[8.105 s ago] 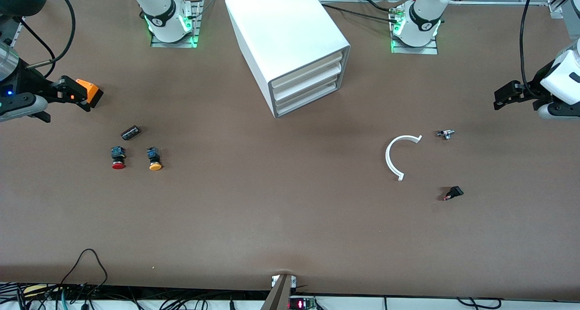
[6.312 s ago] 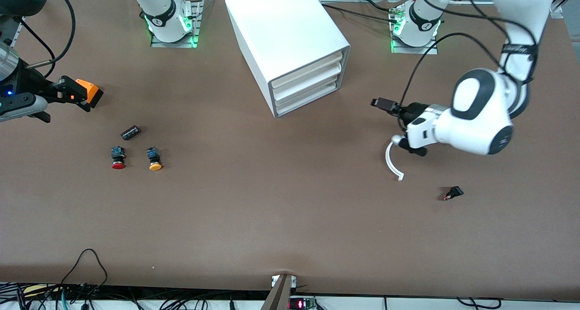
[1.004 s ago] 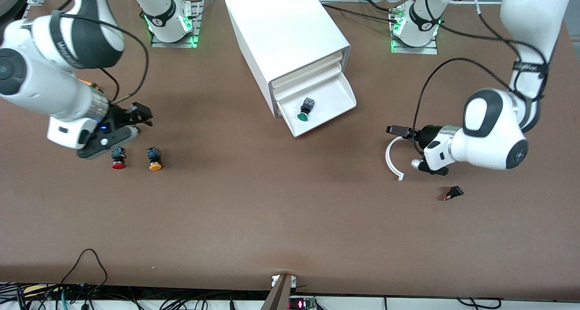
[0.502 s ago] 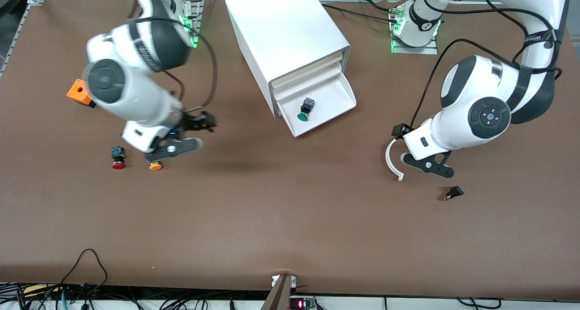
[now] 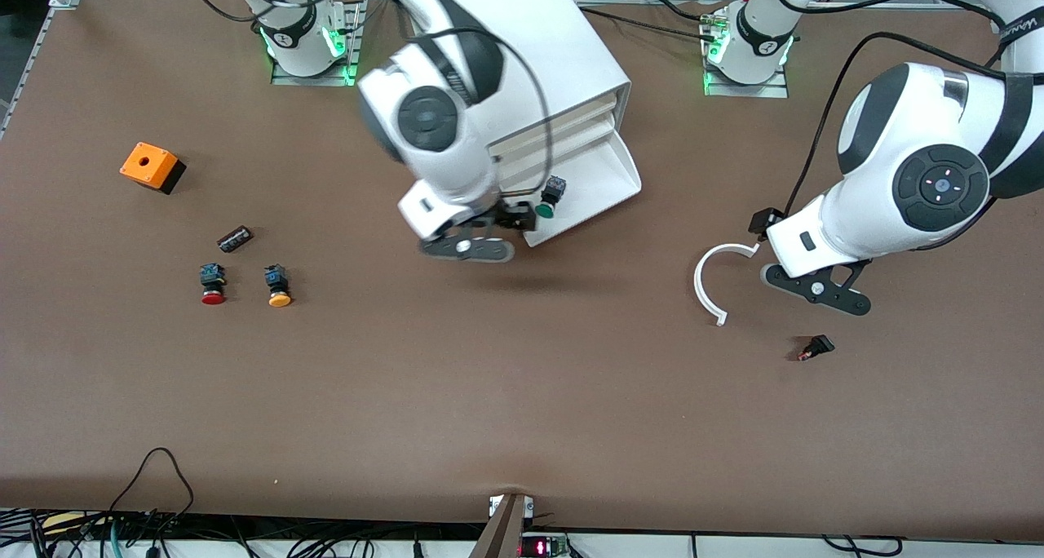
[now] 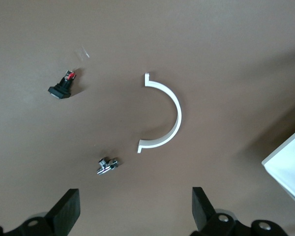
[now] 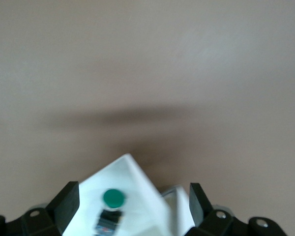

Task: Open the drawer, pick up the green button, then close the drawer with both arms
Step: 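Reach the right gripper into the drawer and grasp the green button, then lift the green button out with the right gripper while the left gripper approaches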

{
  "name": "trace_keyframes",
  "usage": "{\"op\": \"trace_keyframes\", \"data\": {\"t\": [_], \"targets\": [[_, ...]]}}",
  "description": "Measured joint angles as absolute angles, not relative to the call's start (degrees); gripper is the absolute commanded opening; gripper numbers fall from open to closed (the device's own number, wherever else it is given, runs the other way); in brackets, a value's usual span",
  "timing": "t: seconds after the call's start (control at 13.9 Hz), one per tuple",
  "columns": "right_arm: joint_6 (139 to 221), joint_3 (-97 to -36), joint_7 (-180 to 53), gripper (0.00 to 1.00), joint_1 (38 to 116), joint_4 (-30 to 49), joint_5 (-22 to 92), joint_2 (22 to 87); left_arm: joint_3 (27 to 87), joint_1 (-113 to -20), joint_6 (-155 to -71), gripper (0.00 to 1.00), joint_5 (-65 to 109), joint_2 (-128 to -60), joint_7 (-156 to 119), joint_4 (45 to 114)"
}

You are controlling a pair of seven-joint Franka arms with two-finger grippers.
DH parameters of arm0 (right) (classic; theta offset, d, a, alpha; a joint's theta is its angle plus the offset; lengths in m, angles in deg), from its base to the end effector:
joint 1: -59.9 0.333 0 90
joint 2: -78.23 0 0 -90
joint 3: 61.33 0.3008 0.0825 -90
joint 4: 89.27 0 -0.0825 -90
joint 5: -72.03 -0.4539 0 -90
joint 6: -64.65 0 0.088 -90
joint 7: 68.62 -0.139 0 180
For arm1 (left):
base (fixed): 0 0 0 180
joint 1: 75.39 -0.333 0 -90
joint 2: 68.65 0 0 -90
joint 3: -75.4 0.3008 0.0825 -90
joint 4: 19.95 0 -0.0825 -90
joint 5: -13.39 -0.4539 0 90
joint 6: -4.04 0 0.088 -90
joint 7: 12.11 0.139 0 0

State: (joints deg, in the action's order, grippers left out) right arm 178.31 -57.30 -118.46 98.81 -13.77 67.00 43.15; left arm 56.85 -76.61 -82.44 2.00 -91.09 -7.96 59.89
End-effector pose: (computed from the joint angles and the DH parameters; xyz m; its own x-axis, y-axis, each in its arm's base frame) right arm 0.5791 0.5371 0.3169 0.9848 -0.1628 -0.0599 -0.1689 -0.9785 -0.1186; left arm 0.6817 -0.1550 0.4175 0.8996 -0.3526 -0.2575 -0.3779 -0.9242 -0.0547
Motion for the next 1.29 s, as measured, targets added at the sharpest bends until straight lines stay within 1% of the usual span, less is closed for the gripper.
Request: {"op": "trace_keyframes", "data": {"t": [0.14,0.36,0.86,1.08,1.15,1.22,1.29], "targets": [[179.73,-57.39,-126.05,0.99,102.21,-14.14,67.03,40.44,56.76,-76.13,-81.96,1.0,1.27,-91.27,-8.04,59.97],[180.05,-57.45,-134.82,0.99,105.13,-14.91,67.03,37.74,56.8,-76.46,-81.85,1.0,1.83,-91.93,-11.42,59.98],[180.01,-57.69,-144.02,0.99,109.62,-15.26,68.4,35.0,56.93,-77.51,-81.63,1.0,4.38,-92.91,-14.07,60.01],[180.0,-57.8,-144.96,0.97,110.31,-15.27,68.92,33.7,57.01,-78.8,-81.55,1.0,7.19,-94.15,-14.74,60.07],[179.99,-57.85,-144.98,0.91,110.32,-15.27,68.93,33.49,57.01,-79.22,-81.55,1.0,7.91,-94.61,-15.09,60.08],[179.93,-57.91,-144.98,0.84,110.31,-15.27,68.94,33.44,57.01,-79.48,-81.55,1.0,8.11,-94.93,-15.18,60.08],[179.82,-57.92,-144.99,0.7,110.33,-15.27,68.94,33.45,57.01,-79.59,-81.55,1.0,8.17,-95.12,-15.25,60.08]]}}
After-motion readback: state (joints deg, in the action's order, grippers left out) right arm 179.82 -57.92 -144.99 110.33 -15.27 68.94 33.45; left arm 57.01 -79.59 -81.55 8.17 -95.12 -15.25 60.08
